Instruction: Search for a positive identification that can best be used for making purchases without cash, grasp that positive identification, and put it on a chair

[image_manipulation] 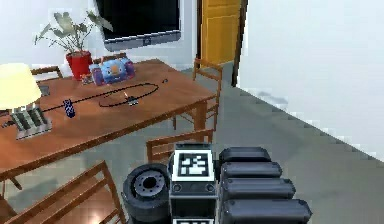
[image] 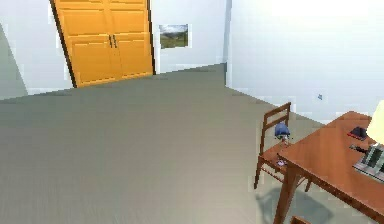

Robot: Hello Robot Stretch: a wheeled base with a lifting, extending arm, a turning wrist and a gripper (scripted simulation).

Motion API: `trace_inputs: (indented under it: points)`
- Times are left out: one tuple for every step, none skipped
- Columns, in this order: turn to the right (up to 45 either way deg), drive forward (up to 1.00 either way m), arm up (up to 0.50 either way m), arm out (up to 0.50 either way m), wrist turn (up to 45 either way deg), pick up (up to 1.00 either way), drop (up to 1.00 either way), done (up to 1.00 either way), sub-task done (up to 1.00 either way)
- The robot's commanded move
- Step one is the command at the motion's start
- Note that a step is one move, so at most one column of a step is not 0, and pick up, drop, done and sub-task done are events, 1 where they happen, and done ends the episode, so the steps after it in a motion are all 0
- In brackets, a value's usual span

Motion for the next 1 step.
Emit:
trace_inputs:
  points:
    - [18.0, 0.0, 0.0, 0.0, 0.0, 0.0, 0.0, 0.0, 0.0]
